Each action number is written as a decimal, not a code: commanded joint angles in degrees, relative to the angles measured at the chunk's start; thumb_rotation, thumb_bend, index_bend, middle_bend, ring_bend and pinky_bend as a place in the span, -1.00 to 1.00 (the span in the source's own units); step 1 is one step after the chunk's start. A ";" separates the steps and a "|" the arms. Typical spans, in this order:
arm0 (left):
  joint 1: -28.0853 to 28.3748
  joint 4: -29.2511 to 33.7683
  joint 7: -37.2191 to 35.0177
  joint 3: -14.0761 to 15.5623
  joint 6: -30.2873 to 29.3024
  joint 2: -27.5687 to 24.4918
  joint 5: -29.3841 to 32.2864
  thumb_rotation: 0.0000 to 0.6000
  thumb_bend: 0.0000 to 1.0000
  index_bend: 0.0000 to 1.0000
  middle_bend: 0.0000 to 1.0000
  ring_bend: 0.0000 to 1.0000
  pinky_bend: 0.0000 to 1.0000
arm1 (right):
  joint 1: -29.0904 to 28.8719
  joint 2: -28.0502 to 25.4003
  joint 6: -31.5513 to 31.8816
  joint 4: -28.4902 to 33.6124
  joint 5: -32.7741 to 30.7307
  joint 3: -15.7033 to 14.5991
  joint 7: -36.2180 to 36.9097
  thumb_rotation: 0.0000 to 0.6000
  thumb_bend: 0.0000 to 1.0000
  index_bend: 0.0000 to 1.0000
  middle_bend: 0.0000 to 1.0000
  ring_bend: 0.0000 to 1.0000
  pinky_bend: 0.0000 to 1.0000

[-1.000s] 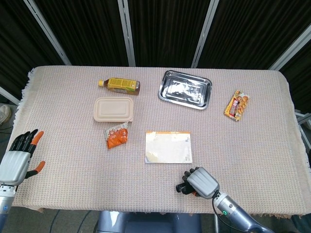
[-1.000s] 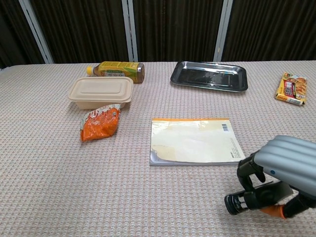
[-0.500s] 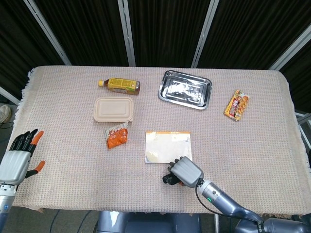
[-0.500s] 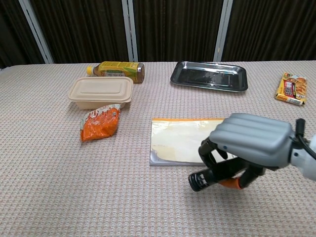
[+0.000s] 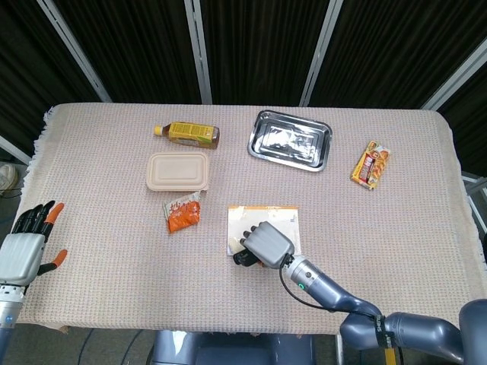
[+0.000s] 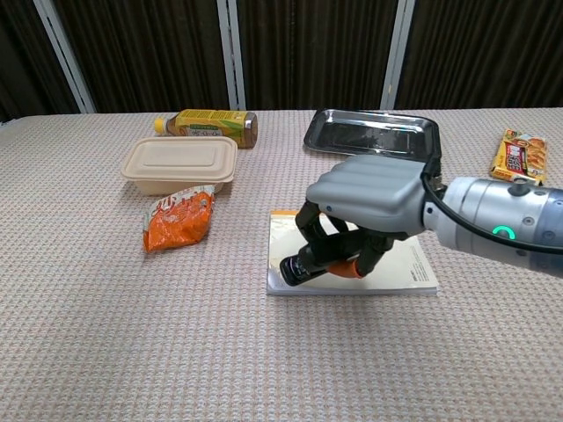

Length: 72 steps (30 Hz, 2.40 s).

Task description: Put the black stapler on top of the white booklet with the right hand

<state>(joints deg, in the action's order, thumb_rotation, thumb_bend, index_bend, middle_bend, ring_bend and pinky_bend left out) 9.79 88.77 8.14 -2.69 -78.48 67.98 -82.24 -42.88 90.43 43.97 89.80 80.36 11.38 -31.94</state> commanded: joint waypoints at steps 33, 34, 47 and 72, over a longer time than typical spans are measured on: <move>1.88 -1.66 1.71 -1.16 4.71 1.13 5.68 1.00 -0.40 -1.00 -1.00 -1.00 -0.83 | -11.09 7.85 -5.21 -20.36 -6.55 -0.55 6.96 1.00 -0.18 0.19 -0.10 -0.01 0.27; 1.87 -1.61 1.72 -1.13 4.67 1.10 5.66 1.00 -0.40 -1.00 -1.00 -1.00 -0.83 | -11.08 7.73 -5.21 -20.40 -7.01 -0.73 6.42 1.00 -0.18 0.13 -0.14 -0.04 0.27; 1.57 -0.79 1.24 -0.54 3.54 0.63 4.24 1.00 -0.40 -1.00 -1.00 -1.00 -0.83 | -10.32 3.11 -2.80 -12.47 -14.49 -2.20 -1.65 1.00 -0.25 -0.90 -0.74 -0.47 0.06; -2.55 1.28 -3.00 0.42 -7.91 -1.38 -4.02 1.00 -0.41 -1.00 -1.00 -1.00 -0.84 | 23.46 -16.67 47.95 2.93 -3.94 -17.16 7.10 1.00 -0.67 -1.00 -1.00 -1.00 -1.00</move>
<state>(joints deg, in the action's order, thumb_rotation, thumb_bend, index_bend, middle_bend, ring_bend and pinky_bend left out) 7.54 89.97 5.29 -2.36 -85.88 66.57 -85.79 -26.05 75.51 86.68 97.23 72.43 -2.99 -32.44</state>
